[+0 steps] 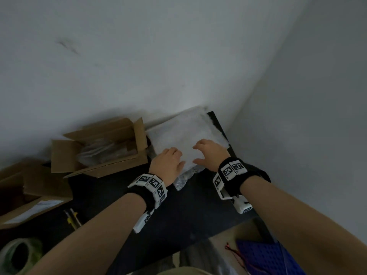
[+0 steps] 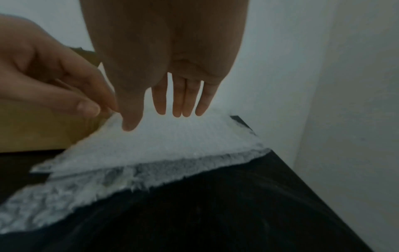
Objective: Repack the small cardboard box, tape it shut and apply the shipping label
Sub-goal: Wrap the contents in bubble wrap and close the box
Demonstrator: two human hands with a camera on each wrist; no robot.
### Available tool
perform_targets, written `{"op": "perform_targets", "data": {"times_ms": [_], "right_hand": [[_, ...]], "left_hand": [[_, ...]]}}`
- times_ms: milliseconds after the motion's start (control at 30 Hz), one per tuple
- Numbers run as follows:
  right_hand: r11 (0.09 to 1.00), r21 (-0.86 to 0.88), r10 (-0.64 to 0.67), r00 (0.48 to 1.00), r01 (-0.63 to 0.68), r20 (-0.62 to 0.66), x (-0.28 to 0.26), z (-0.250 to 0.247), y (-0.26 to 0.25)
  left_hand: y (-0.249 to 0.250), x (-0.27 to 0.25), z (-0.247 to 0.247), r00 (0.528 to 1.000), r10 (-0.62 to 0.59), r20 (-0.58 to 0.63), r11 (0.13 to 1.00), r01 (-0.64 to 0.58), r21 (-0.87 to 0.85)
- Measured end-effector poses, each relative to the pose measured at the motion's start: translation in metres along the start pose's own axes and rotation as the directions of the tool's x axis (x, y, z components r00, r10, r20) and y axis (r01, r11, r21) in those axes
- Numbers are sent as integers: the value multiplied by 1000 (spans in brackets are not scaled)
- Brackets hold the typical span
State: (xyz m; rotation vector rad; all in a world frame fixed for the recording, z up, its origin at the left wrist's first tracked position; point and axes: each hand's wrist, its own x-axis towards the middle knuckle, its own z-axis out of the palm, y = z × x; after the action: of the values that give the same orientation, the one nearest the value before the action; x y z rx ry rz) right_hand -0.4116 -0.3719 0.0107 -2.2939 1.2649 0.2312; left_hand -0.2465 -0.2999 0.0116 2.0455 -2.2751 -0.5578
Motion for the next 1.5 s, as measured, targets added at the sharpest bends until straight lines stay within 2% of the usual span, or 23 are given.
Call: {"op": "perform_targets", "data": {"times_ms": [100, 267, 433, 567, 700, 900, 1033, 1133, 1267, 1367, 1500], "right_hand": [[999, -36, -18, 999, 19, 47, 4, 13, 13], [998, -21, -51, 999, 51, 15, 8, 26, 22], [996, 35, -77, 987, 83, -142, 7, 22, 20], [991, 65, -92, 959, 113, -267, 5, 3, 8], [990, 17, -124, 923, 140, -365, 2, -23, -4], [998, -59, -47, 880, 22, -473, -9, -72, -18], [999, -30, 0, 838, -19, -546, -18, -95, -34], [996, 85, 54, 871, -14, -487, -17, -99, -45], [954, 301, 100, 949, -6, -299, -15, -95, -60], [925, 381, 83, 966, 17, -246, -14, -90, -70], [904, 423, 72, 958, 54, -277, -12, -84, -84]], "left_hand": [[0, 5, 17, 988, -71, 137, 997, 67, 29], [0, 7, 32, 986, -85, 144, 995, 76, 65], [4, 5, 26, 997, -47, 54, 999, 46, 7], [10, 7, 10, 997, -62, 35, 997, 64, -44], [13, 12, -18, 996, -87, -23, 994, 86, -68], [4, 16, -64, 987, -112, -119, 970, 83, -230], [-3, 17, -91, 970, -142, -199, 890, 37, -454], [-13, 14, -108, 967, -83, -240, 853, -56, -519], [-22, 2, -133, 965, 62, -256, 839, -189, -510], [-27, -8, -149, 966, 137, -218, 860, -225, -457], [-34, -22, -161, 963, 149, -226, 865, -237, -442]]}}
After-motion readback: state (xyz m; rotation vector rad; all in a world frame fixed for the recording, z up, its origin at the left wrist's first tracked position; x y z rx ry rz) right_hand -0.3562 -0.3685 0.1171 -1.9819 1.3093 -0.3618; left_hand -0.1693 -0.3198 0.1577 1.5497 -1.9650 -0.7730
